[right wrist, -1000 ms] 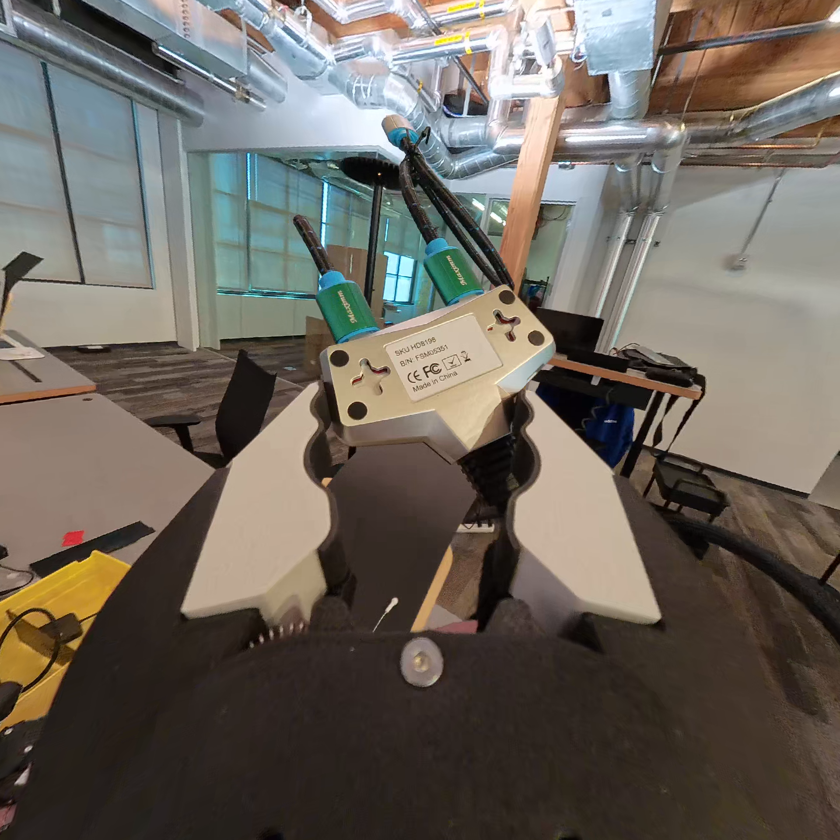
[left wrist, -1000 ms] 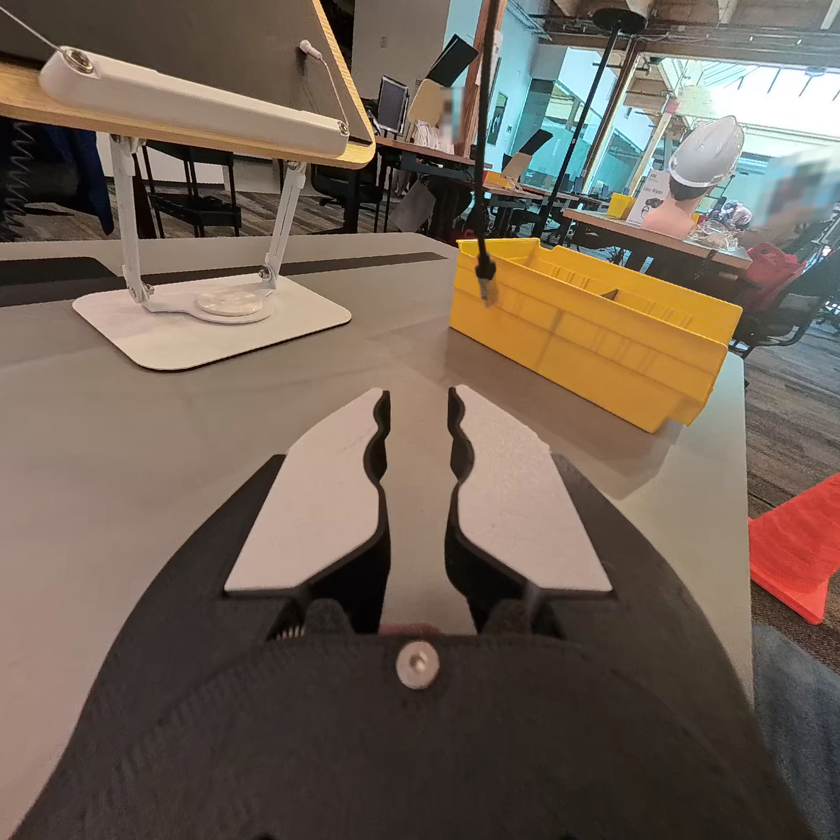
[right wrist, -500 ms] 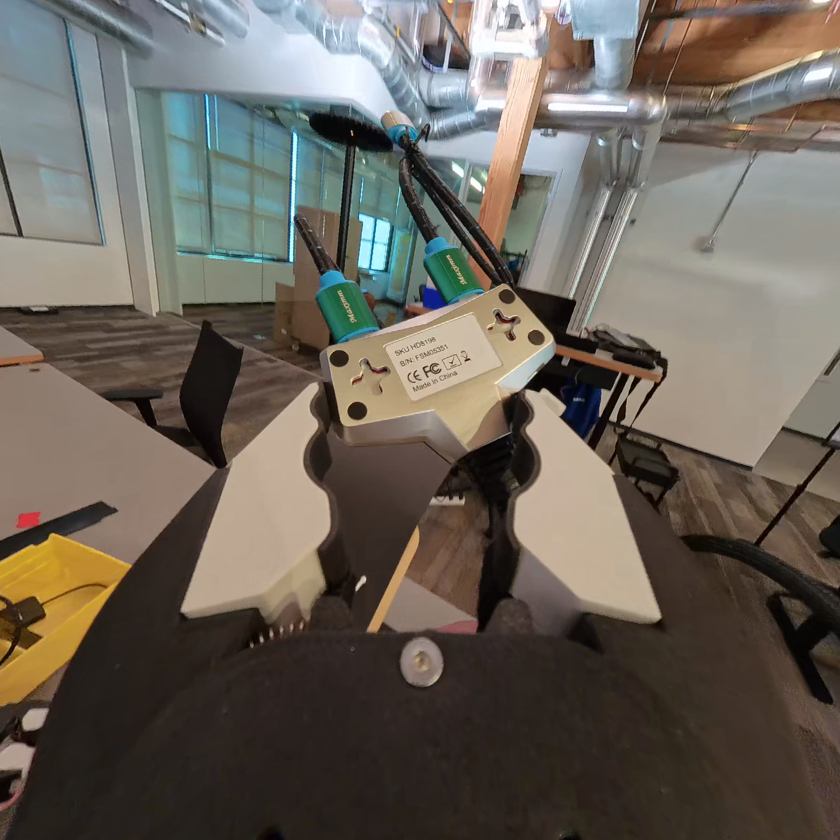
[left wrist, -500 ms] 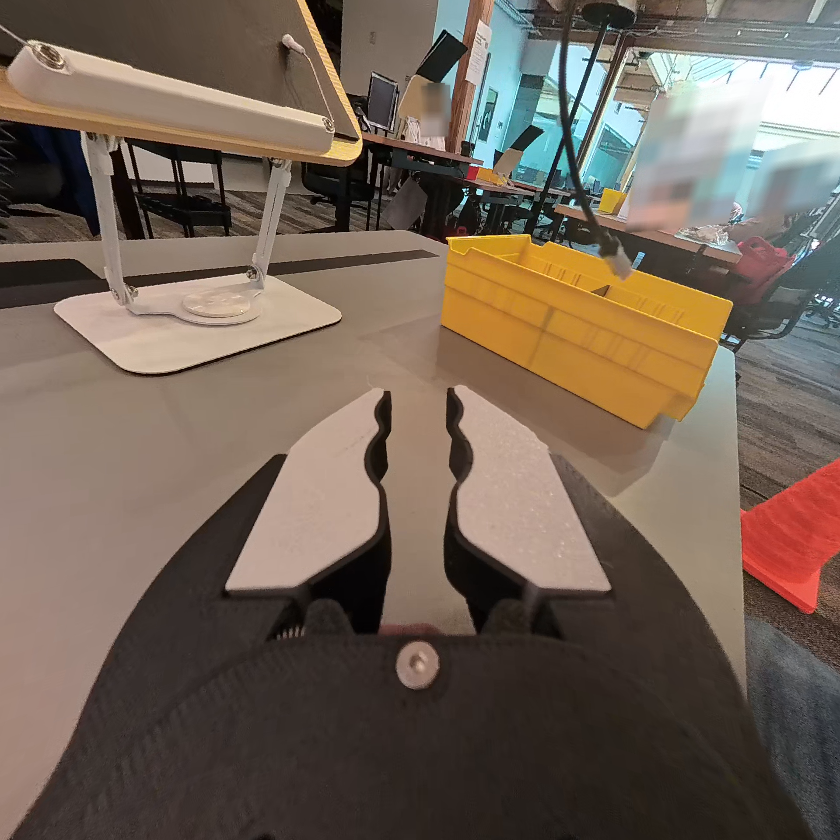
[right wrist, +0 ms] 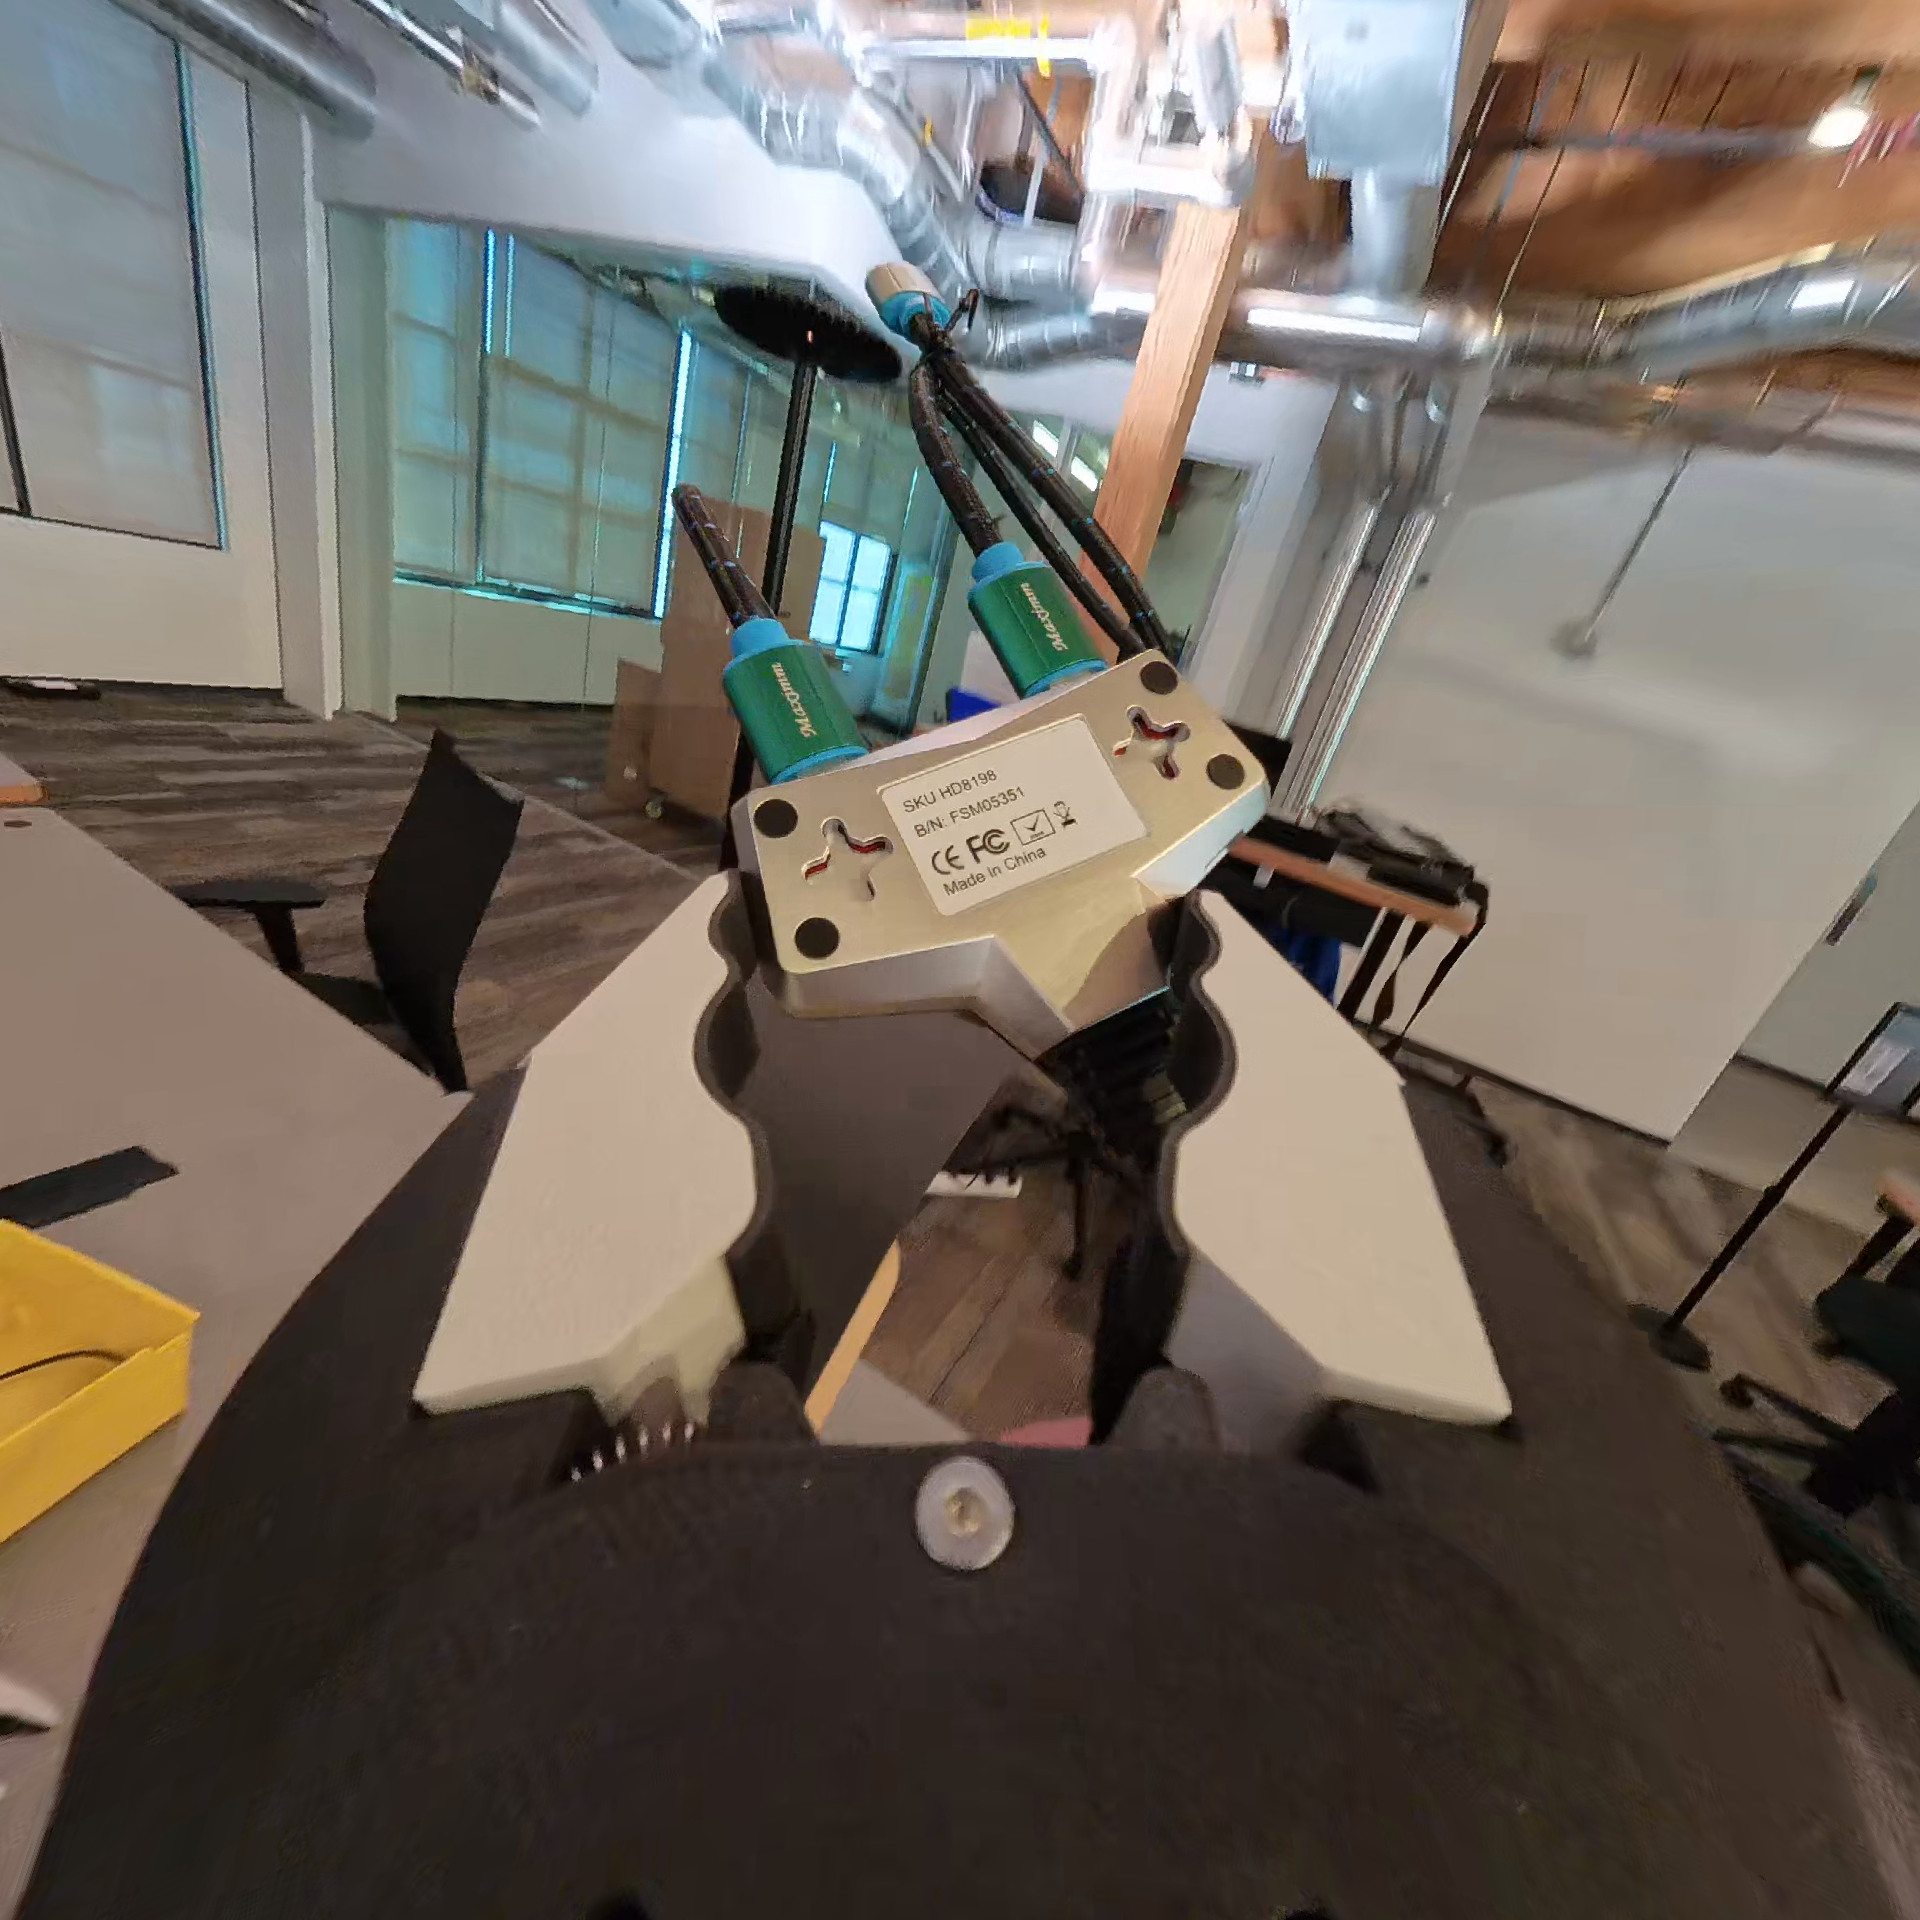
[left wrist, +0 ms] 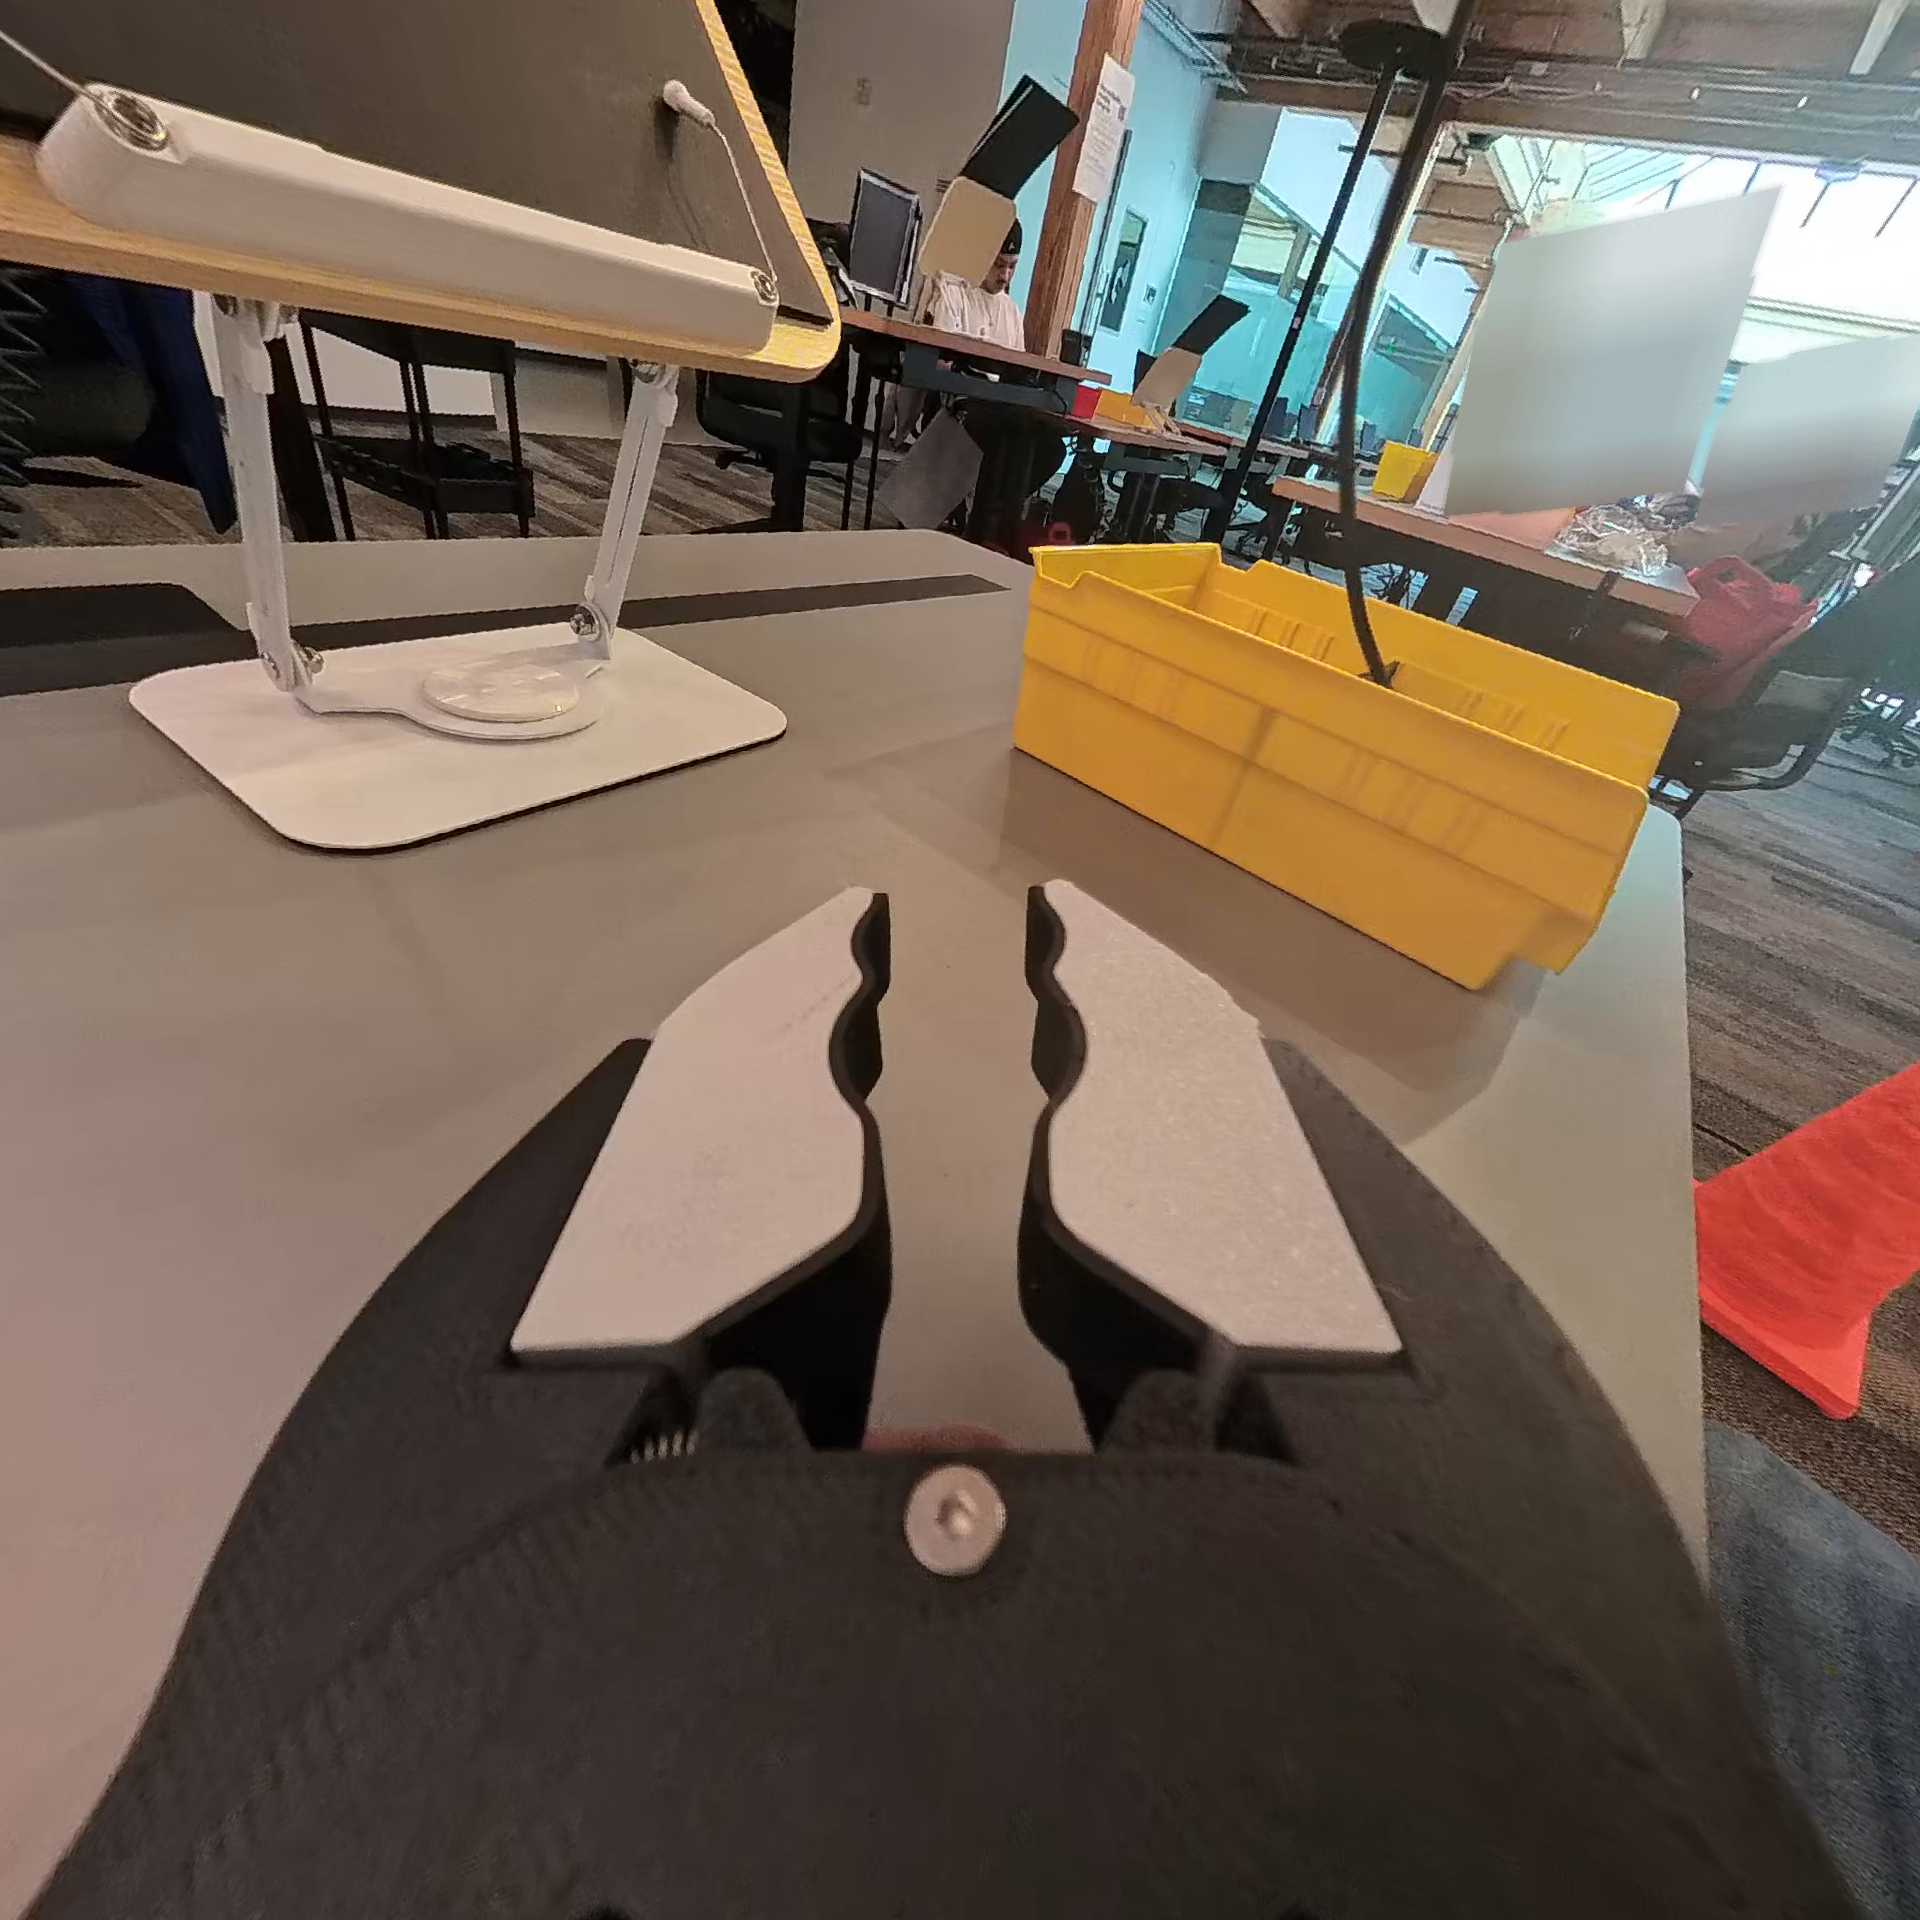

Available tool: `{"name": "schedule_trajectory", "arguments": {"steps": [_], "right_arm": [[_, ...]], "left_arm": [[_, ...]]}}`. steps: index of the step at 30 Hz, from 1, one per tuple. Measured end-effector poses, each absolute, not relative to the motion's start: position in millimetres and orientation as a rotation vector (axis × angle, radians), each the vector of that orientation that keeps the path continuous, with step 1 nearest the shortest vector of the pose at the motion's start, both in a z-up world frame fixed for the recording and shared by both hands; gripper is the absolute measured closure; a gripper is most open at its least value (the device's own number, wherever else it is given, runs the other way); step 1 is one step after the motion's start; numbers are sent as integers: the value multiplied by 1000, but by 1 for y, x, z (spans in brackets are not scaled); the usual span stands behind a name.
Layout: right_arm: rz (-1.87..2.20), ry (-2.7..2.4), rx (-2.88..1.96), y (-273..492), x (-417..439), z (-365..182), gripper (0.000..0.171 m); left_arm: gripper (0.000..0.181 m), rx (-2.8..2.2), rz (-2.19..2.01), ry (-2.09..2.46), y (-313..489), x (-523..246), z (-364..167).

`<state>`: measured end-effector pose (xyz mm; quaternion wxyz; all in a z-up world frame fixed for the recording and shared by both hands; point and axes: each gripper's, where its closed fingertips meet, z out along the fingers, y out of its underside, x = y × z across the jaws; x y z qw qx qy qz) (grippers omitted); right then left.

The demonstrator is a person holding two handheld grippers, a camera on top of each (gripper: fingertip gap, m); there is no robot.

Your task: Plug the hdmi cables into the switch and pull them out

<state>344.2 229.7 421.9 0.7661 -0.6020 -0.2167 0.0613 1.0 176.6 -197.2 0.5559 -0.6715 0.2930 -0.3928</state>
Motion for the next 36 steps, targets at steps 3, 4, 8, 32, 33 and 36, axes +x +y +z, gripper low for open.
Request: {"name": "schedule_trajectory", "arguments": {"steps": [3,4,8,32,33,36], "right_arm": [[139,-463,-1258,224,352,454,92],[135,-458,-1244,222,354,462,92],[153,-449,-1226,221,354,469,92],[374,-373,-1823,211,349,74,92],[397,-348,-1839,208,354,54,92],[427,-292,-1900,202,369,-3,92]], "left_arm": [[157,-1588,-930,694,177,2,-198],[157,-1588,-931,694,177,2,-197],[157,-1589,-944,682,178,1,-197],[153,-1583,-974,668,178,0,-196],[153,-1584,-972,670,178,0,-196],[153,-1586,-967,673,178,1,-197]]}}
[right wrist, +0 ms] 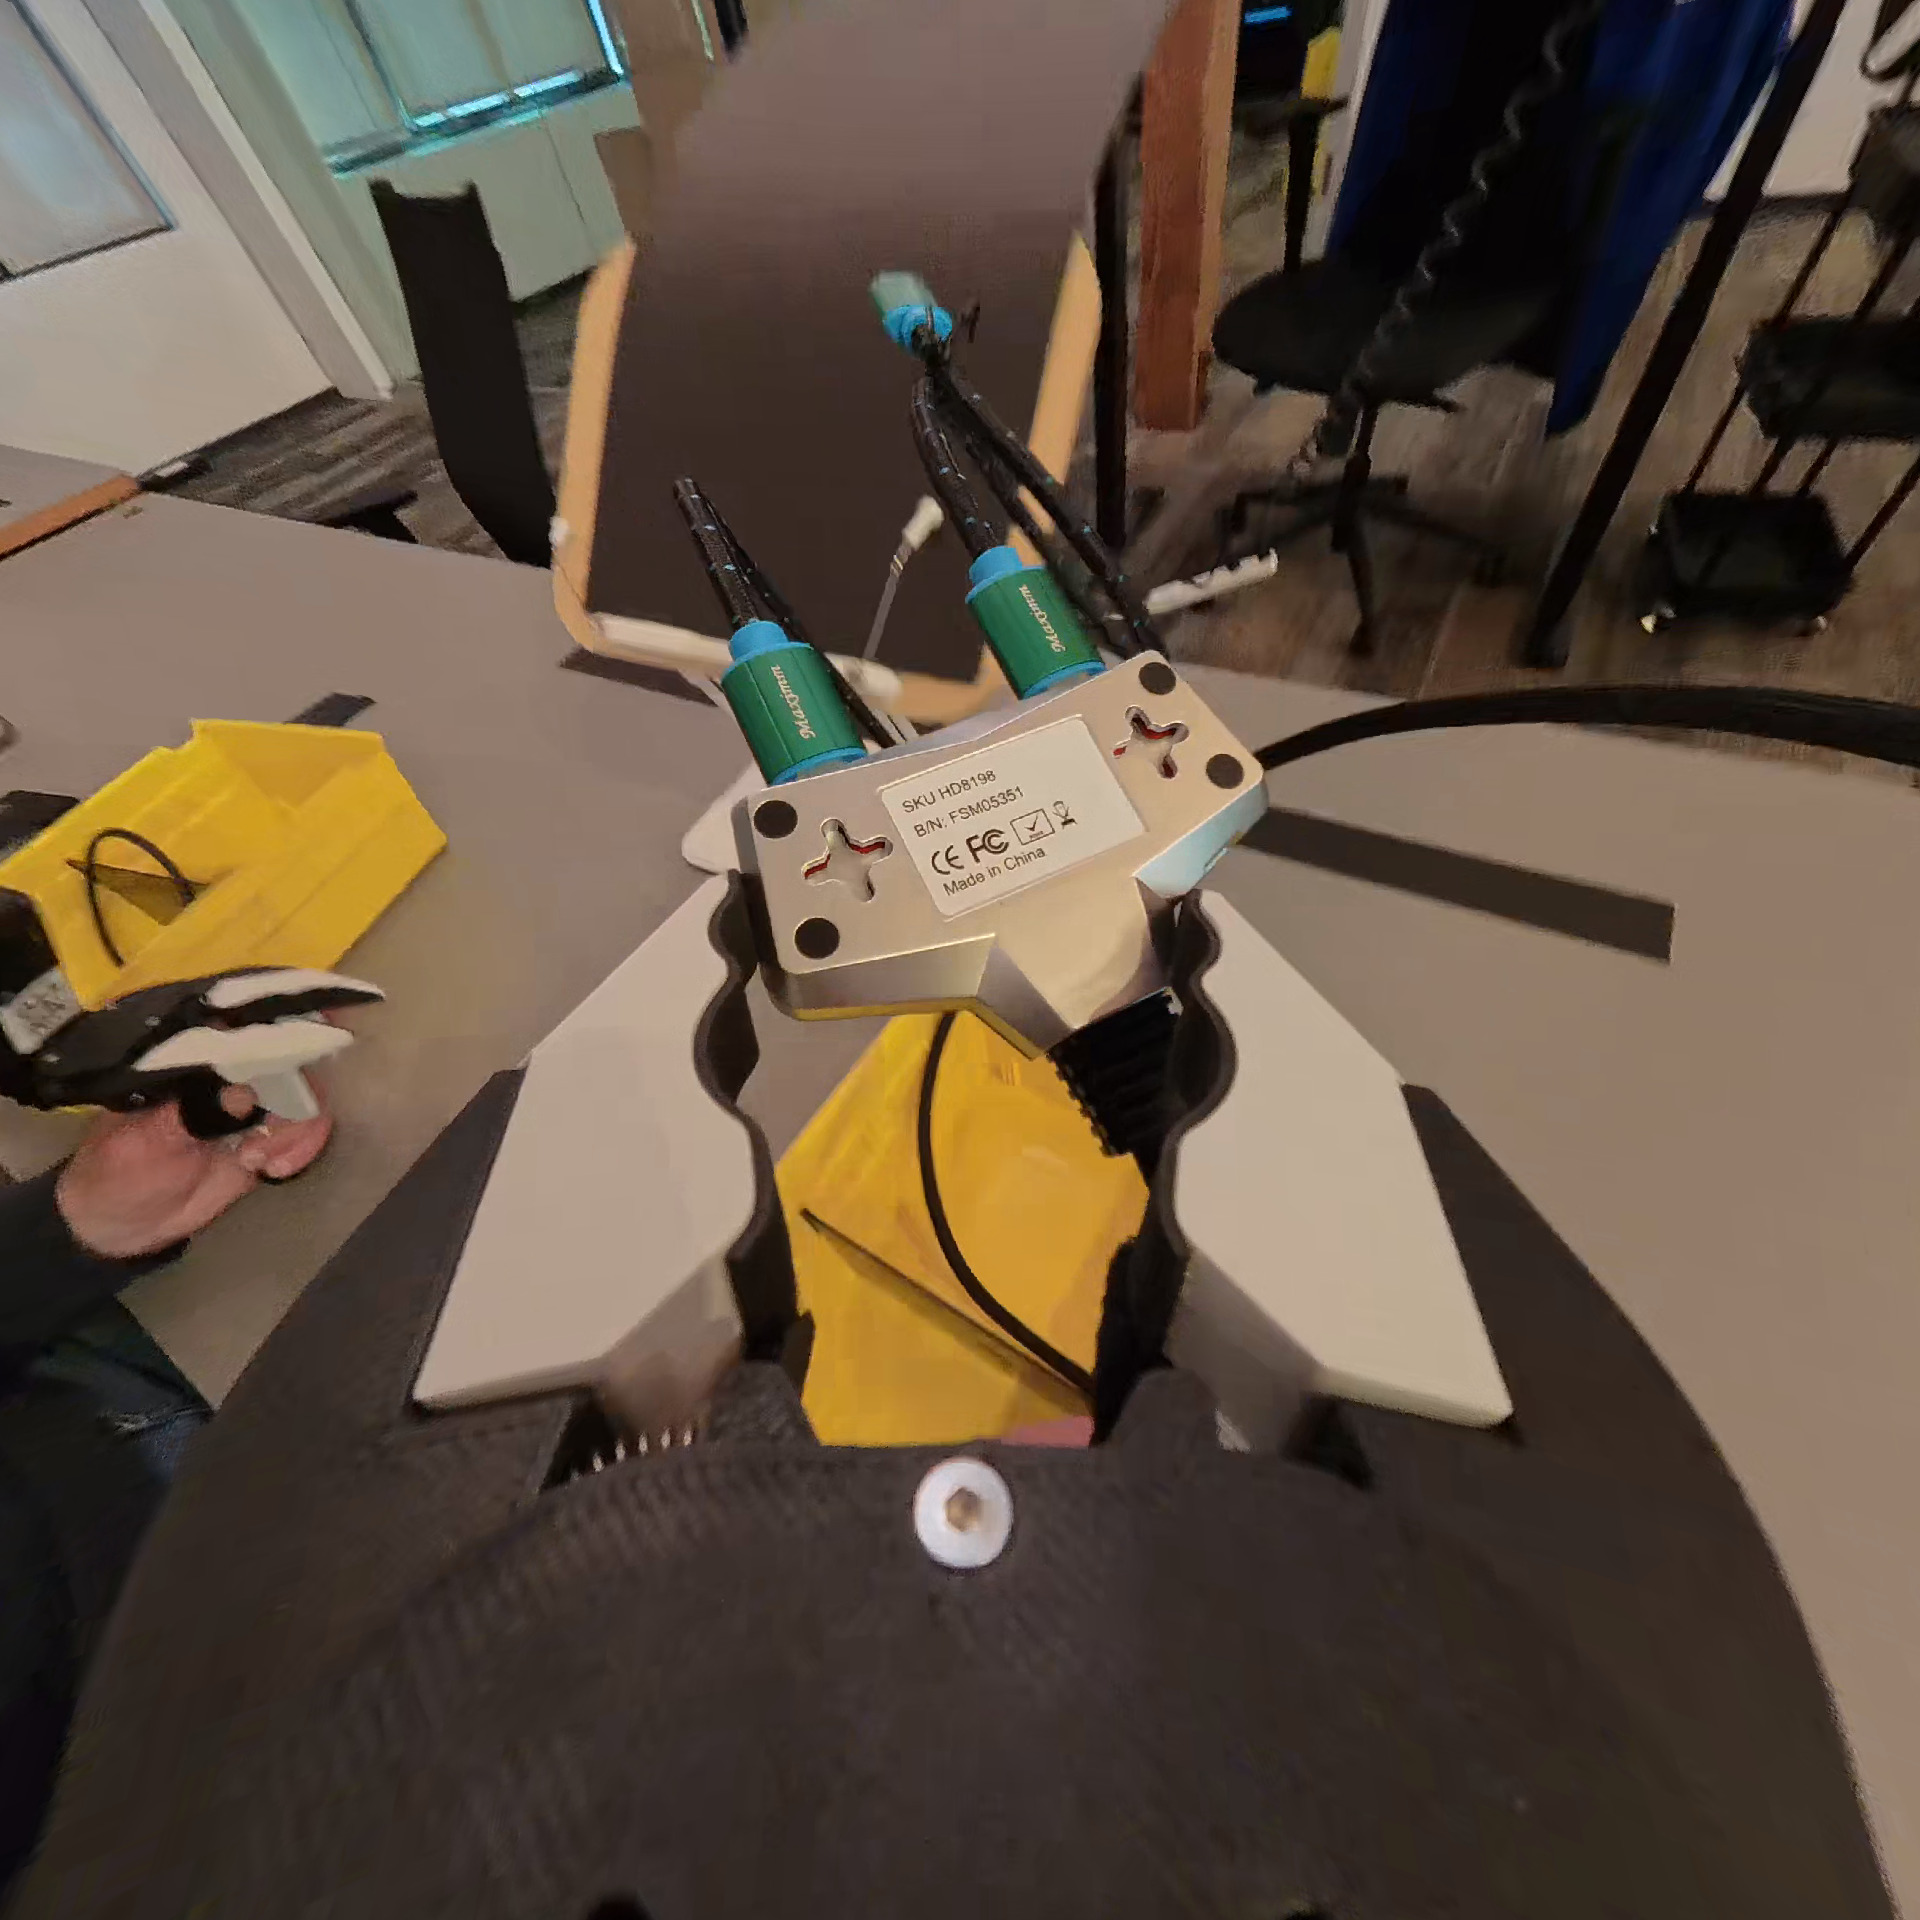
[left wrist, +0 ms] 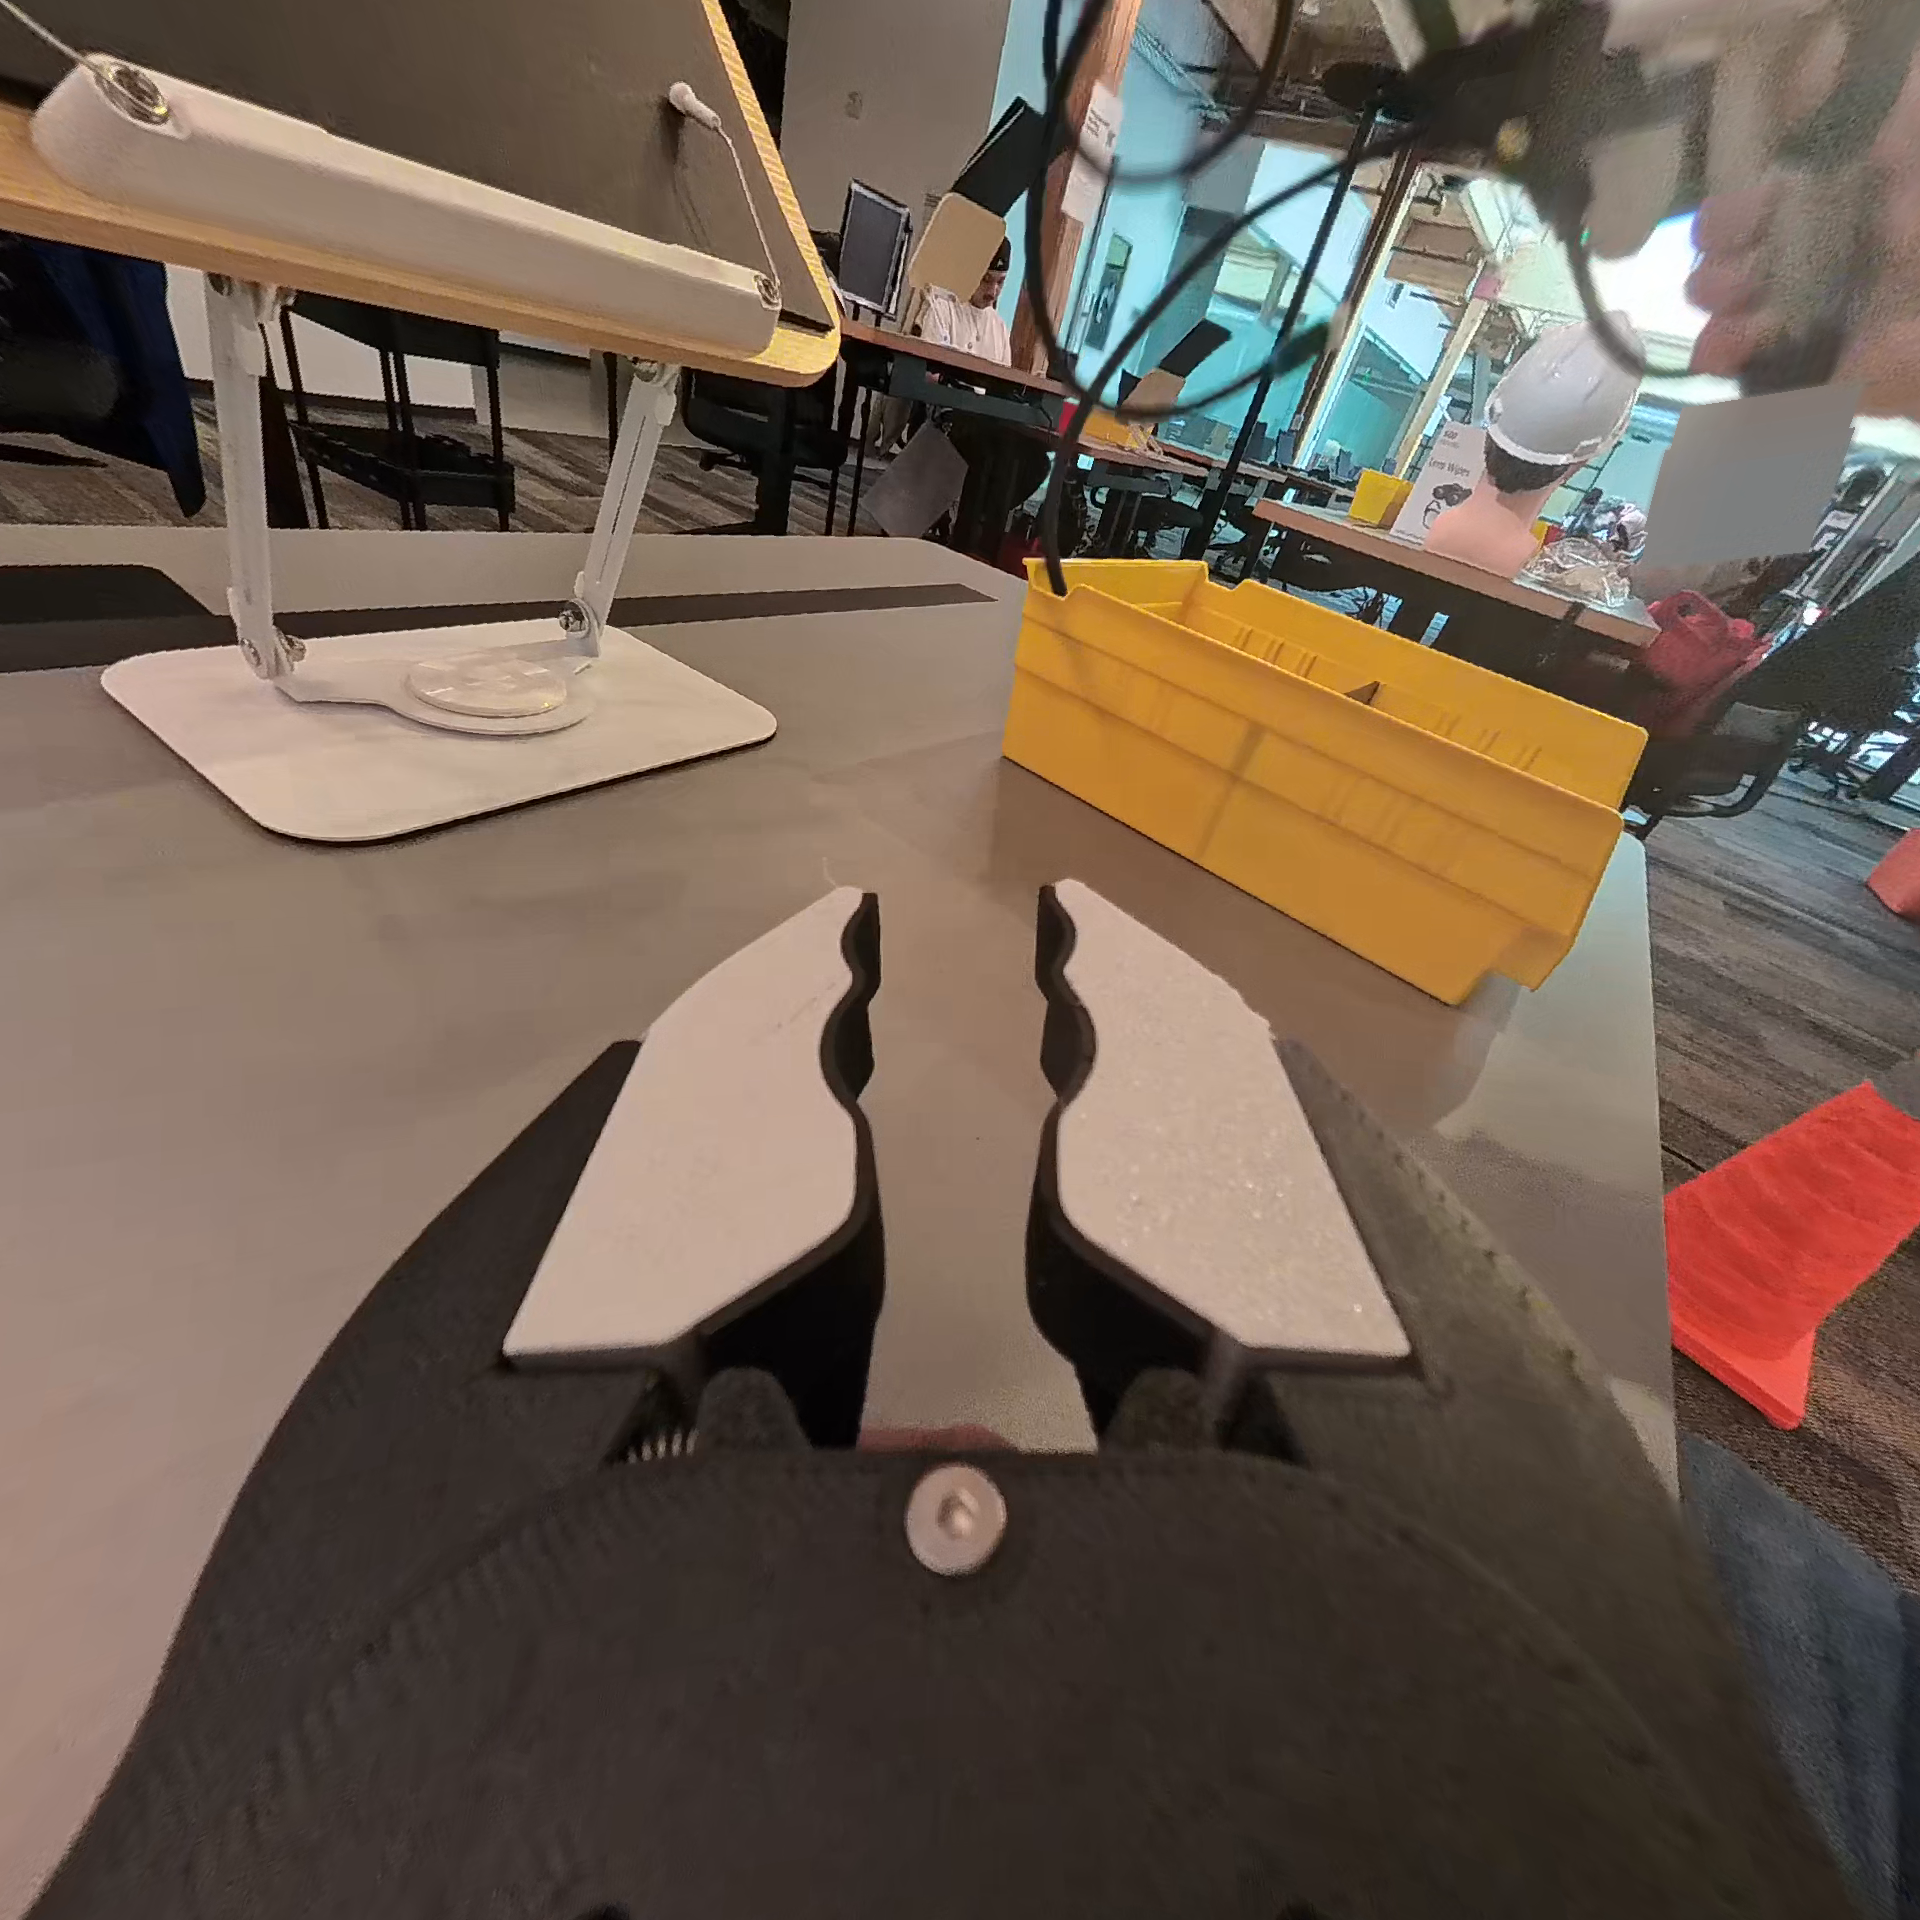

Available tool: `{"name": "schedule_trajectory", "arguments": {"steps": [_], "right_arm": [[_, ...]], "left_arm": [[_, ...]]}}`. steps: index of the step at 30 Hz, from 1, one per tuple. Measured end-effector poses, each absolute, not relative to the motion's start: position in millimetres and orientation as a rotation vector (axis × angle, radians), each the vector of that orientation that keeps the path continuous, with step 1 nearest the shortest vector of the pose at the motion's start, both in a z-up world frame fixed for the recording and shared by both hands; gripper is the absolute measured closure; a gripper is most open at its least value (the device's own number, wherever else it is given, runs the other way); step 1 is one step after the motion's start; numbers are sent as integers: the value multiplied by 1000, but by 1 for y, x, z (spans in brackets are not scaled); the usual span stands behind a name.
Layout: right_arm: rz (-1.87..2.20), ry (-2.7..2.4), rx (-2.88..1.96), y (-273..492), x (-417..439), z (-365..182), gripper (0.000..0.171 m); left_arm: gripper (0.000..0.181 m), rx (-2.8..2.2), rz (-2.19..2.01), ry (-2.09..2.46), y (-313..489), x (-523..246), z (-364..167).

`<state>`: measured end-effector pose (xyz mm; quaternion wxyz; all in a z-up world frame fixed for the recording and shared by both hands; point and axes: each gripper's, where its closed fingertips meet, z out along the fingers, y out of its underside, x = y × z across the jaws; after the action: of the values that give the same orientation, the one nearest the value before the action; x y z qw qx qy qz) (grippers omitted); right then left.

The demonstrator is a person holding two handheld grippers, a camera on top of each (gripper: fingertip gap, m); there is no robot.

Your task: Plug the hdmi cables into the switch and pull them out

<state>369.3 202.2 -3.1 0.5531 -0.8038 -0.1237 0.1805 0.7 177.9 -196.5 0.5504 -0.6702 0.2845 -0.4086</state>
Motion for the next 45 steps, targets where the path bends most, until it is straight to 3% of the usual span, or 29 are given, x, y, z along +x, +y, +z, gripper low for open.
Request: {"name": "schedule_trajectory", "arguments": {"steps": [6,18,26,36,43,45], "right_arm": [[449,-239,-2037,199,387,-93,92],[319,-284,-2410,191,401,-179,95],[147,-500,-2626,204,391,-183,96],[354,-422,-2221,255,371,-93,98],[337,-415,-2361,258,377,-149,99],[299,-467,-2413,256,374,-162,113]], "left_arm": [[152,-1590,-951,680,178,2,-197],[152,-1594,-944,691,177,3,-198],[150,-1597,-950,695,176,4,-199],[150,-1599,-966,693,177,4,-199],[148,-1625,-962,752,171,21,-203],[146,-1619,-977,808,166,38,-201]]}}
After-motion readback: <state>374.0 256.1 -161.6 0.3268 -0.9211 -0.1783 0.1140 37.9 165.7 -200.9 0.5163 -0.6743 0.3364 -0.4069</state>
